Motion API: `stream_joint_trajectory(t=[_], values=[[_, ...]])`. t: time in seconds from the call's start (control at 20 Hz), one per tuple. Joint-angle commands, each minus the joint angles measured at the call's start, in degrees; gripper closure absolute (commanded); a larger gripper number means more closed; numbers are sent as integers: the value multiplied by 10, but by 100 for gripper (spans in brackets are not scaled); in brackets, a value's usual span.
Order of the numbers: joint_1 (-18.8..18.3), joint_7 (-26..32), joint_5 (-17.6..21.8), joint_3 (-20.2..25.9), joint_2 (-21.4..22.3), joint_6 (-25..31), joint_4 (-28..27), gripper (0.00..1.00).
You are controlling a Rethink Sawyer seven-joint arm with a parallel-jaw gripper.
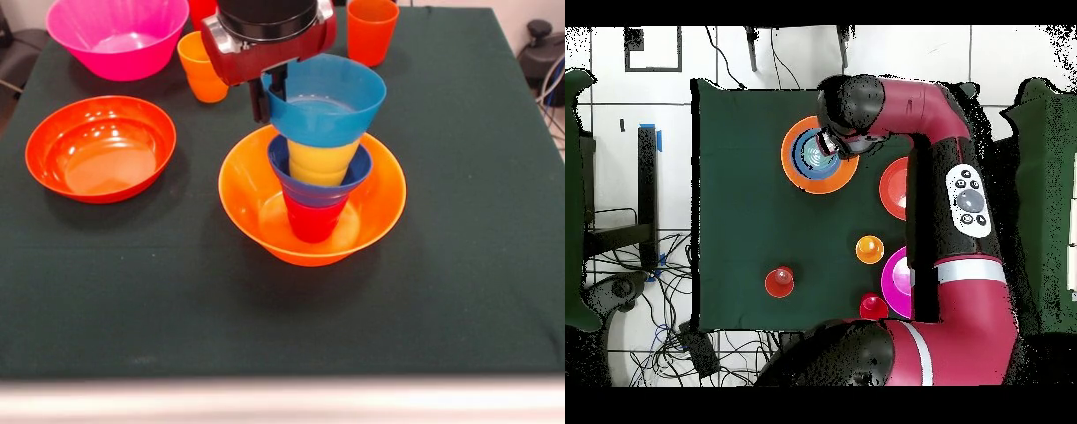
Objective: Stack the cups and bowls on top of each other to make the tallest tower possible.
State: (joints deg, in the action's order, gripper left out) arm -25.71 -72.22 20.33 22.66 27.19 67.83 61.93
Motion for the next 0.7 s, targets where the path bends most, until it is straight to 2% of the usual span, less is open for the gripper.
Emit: stream_joint_trajectory(t=[0.05, 0.7], values=[[0, 161, 54, 24, -2, 64, -24, 100], [1, 144, 53, 25, 3, 62, -8, 100]])
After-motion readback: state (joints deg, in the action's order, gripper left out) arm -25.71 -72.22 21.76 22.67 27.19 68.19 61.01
